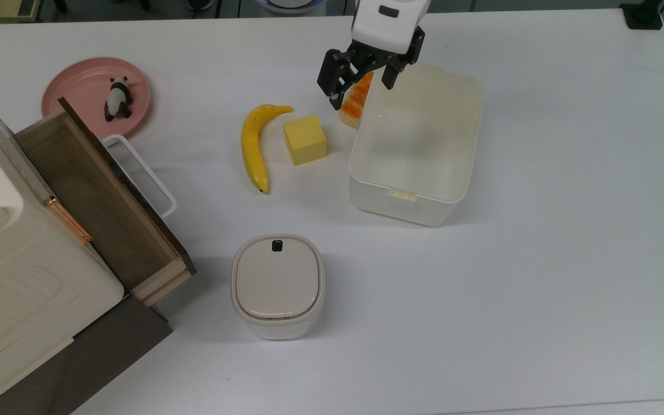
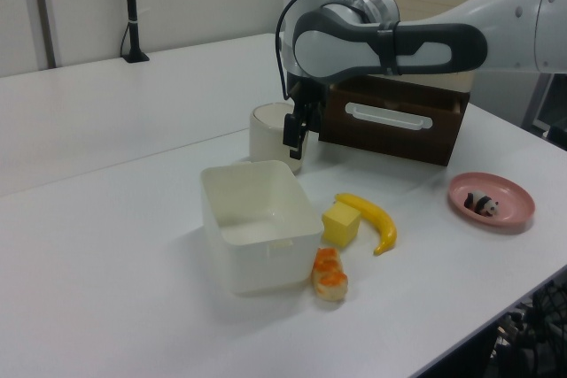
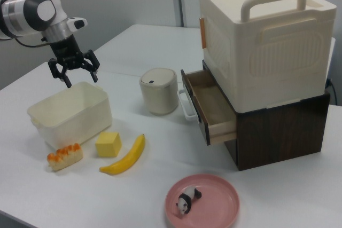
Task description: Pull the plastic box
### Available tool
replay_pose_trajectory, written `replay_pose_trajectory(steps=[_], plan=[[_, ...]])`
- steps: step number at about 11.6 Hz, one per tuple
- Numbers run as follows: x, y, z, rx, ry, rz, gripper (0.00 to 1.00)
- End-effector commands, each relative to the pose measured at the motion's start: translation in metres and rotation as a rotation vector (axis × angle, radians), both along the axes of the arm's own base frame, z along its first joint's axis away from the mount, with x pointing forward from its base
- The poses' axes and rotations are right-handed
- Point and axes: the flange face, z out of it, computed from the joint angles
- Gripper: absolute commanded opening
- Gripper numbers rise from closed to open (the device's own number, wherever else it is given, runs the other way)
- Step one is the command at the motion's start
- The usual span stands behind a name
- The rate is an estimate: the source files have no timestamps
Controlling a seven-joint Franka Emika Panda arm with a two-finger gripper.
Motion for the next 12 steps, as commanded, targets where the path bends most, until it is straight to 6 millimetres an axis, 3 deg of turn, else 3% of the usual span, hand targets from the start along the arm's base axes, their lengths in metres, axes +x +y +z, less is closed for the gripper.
replay_pose_trajectory(steps=[1,6,12], plan=[[-0.009,-0.018,0.018,0.045,-0.038,-0.281,1.00],[-0.013,-0.032,0.023,0.055,-0.056,-0.410,1.00],[-0.018,-0.099,0.066,0.137,-0.086,-0.549,1.00]])
